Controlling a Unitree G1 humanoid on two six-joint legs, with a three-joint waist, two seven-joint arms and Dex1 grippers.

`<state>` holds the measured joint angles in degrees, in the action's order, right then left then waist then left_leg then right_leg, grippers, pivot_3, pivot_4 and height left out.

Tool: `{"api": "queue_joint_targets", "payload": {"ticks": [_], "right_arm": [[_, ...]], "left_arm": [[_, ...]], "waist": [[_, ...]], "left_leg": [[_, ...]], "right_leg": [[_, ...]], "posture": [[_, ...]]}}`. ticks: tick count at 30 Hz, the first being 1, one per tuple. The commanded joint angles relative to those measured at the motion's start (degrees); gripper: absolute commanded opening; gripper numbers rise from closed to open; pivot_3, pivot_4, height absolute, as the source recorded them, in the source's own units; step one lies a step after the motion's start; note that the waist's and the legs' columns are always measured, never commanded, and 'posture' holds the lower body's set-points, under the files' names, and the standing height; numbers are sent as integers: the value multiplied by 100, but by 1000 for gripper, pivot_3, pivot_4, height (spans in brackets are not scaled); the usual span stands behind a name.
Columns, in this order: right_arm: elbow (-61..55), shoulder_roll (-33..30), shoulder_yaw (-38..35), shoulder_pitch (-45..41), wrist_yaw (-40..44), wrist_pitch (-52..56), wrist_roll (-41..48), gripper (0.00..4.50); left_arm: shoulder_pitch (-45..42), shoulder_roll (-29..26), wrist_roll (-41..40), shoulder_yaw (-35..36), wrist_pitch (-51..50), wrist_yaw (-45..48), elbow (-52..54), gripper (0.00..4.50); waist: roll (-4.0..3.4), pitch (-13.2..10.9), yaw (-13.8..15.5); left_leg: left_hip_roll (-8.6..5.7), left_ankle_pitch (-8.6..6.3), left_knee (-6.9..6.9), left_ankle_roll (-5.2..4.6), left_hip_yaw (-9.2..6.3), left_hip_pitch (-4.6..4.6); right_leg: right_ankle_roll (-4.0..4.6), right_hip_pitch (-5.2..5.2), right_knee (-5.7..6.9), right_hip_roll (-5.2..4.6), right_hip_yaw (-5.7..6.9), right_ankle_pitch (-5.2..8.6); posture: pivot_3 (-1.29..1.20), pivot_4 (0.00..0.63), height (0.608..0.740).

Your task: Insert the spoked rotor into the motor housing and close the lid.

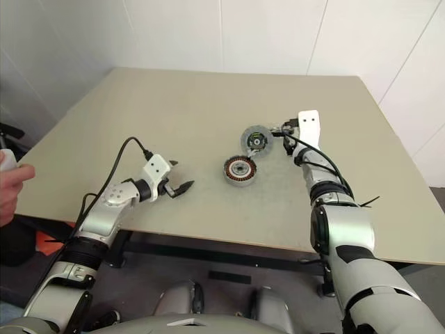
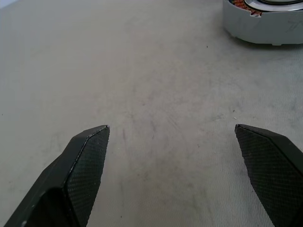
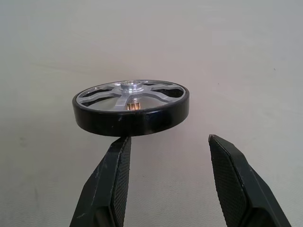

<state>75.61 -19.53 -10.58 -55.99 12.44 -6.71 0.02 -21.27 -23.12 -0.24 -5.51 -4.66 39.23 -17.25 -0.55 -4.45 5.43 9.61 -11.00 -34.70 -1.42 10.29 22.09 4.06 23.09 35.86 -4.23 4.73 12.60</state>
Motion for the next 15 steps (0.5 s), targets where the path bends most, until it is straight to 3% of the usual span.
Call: {"api": "queue_joint_targets", "payload": {"ticks": [1,15], "right_arm": [[-151,-27,99,-172,-34,-228,-116,2928],[-159,-80,836,-171,-408,-970,-900,2928]], "left_arm": [[-21,-55,-4,19,128,-22,98,4500],[9,-48,45,1,184,-40,56,4500]], "waist": [[0,0,0],[0,0,-6]], "left_leg": [[0,0,0,0,0,0],[0,0,0,0,0,0]], "right_leg": [[0,0,0,0,0,0],[0,0,0,0,0,0]], "posture": [[0,0,740],[0,0,740]]}}
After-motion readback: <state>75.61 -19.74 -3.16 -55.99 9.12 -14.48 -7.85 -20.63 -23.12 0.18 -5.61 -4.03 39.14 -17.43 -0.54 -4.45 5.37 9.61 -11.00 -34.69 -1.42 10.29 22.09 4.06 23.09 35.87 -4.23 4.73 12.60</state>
